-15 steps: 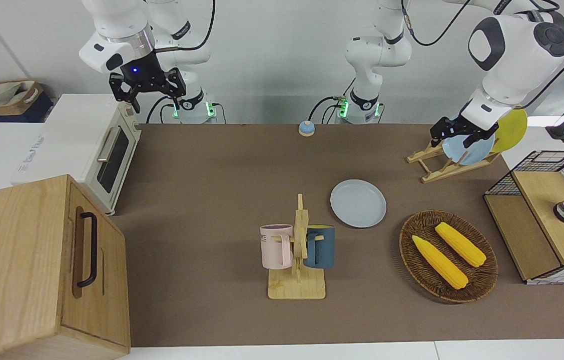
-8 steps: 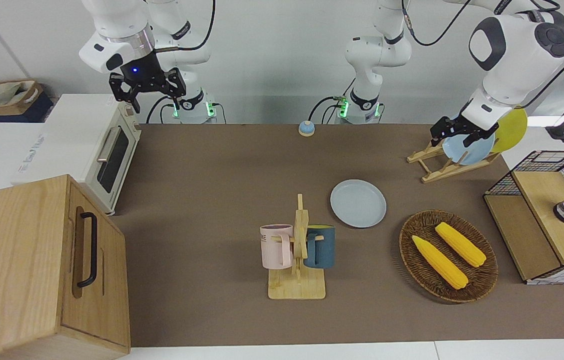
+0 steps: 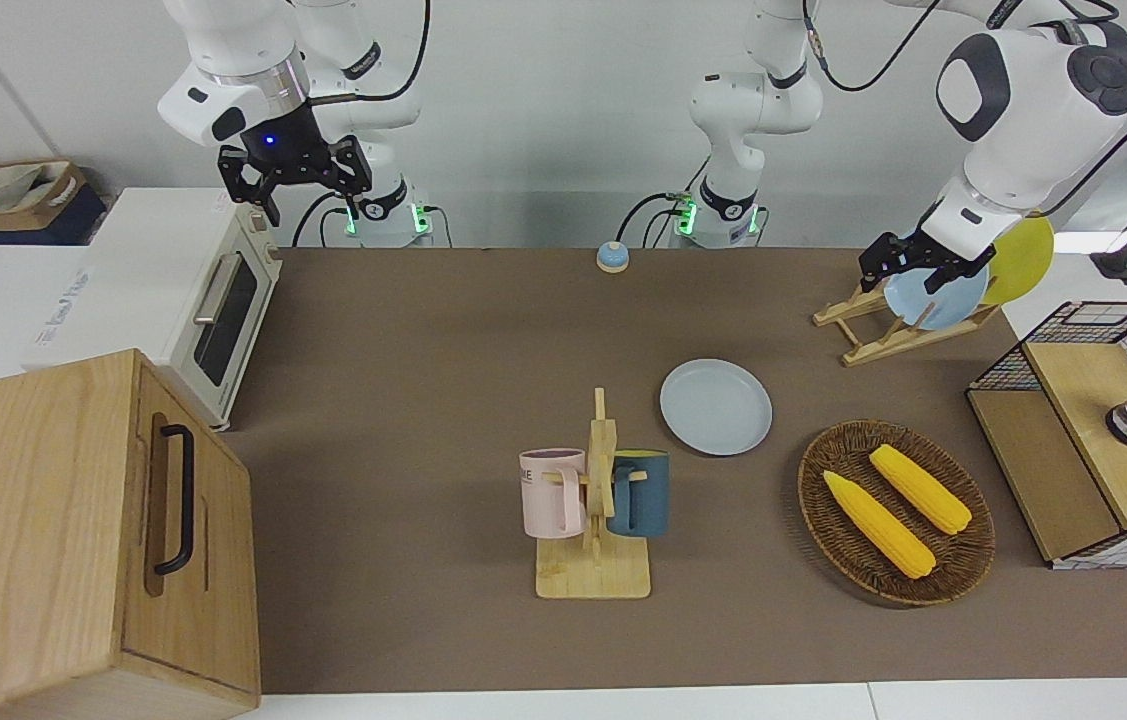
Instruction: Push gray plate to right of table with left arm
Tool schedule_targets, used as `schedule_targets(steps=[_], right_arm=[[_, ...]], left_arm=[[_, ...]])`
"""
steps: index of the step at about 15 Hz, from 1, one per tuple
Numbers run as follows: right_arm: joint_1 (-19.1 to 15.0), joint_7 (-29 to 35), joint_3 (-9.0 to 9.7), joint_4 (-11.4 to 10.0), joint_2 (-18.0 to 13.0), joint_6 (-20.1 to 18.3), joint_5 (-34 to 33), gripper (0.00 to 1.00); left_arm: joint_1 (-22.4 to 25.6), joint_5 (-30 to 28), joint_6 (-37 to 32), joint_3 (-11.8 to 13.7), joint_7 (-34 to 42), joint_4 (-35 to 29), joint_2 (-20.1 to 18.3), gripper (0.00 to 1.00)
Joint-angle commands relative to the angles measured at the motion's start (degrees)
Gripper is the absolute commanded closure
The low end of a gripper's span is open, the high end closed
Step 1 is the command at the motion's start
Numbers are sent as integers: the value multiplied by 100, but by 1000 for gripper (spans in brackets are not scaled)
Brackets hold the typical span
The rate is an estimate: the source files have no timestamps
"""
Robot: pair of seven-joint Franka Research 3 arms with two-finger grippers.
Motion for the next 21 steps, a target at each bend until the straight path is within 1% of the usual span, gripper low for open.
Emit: schedule_targets(steps=[1, 4, 6, 9, 12, 13, 15, 17, 21], right_arm=[[-117, 8, 76, 22, -36, -70, 59, 17], [-117, 8, 85, 22, -36, -70, 59, 17], [-117, 8, 76, 22, -36, -70, 59, 17], [-117, -1, 76, 22, -36, -70, 59, 17], [-117, 8, 85, 22, -36, -70, 59, 17], [-117, -1, 85, 22, -36, -70, 59, 17], [-117, -1, 76, 22, -36, -70, 59, 17], [-117, -1, 85, 22, -36, -70, 59, 17], [-117, -1, 85, 22, -36, -70, 59, 17]], left_arm=[[-96, 82, -71, 56, -93, -47, -48, 2], [-140, 82, -53, 47, -513, -152, -91, 7], [-140, 56, -35, 38, -550, -248, -100, 7], [-140, 12, 52, 38, -944, -372, -118, 7], [-149, -49, 158, 38, -1120, -530, -118, 9], [-149, -111, 262, 30, -1286, -669, -135, 9], [-219, -234, 666, 30, -1559, -1056, -328, 9], [-298, -234, 1026, 30, -1858, -1460, -504, 9], [-456, -243, 1396, 21, -2280, -1760, -531, 9]])
